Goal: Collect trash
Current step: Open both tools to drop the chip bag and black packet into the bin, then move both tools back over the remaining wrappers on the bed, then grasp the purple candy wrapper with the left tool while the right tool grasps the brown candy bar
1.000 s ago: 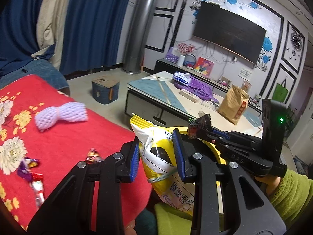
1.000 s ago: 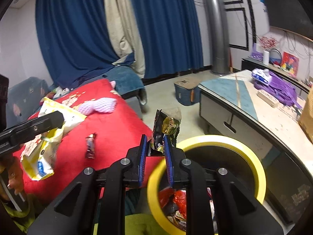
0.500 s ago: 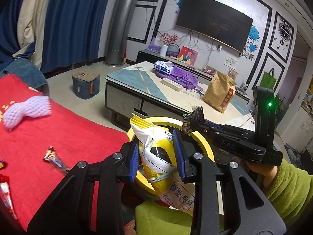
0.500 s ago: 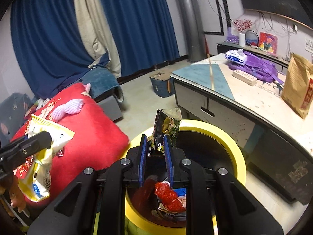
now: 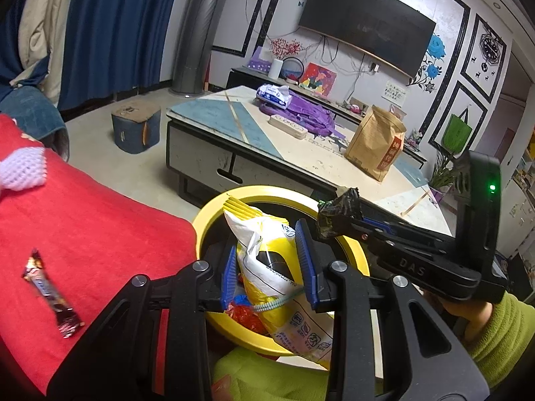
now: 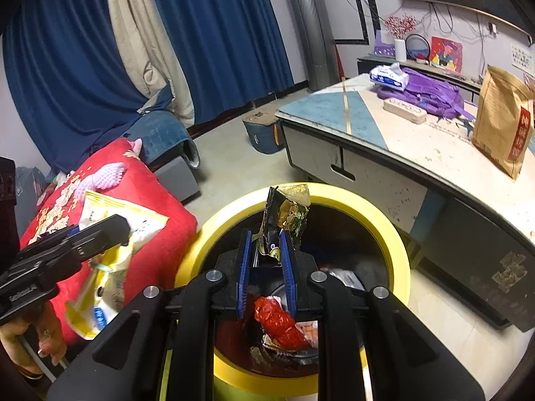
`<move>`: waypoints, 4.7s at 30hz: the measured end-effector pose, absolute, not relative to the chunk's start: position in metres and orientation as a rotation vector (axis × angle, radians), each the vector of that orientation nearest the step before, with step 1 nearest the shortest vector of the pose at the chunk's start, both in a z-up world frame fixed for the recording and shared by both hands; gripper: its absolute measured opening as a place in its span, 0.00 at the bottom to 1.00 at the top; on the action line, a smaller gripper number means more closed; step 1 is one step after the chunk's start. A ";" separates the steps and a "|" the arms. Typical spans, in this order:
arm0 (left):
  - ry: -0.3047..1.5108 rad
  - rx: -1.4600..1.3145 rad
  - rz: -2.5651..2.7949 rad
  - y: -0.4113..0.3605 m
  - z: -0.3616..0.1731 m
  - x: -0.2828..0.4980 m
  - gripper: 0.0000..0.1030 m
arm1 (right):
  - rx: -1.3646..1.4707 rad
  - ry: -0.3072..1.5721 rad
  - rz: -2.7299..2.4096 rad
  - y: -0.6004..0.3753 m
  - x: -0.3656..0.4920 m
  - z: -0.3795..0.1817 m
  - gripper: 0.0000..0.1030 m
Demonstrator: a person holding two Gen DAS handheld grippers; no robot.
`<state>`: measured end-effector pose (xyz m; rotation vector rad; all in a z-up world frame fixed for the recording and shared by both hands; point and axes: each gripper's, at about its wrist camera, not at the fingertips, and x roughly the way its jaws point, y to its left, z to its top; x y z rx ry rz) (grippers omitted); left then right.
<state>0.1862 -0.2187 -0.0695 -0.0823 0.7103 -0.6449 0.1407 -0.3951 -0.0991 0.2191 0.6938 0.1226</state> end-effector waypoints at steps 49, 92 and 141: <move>0.636 -0.129 -0.454 -0.171 -0.042 0.183 0.90 | 0.120 0.603 0.029 -0.373 0.123 -0.080 0.69; 0.518 -0.159 -0.069 -0.007 -0.004 0.145 0.90 | -0.127 0.572 0.480 -0.178 0.108 -0.051 0.77; 0.744 -0.398 -0.045 0.087 -0.055 0.157 0.06 | -0.092 0.722 0.507 -0.143 0.180 -0.115 0.18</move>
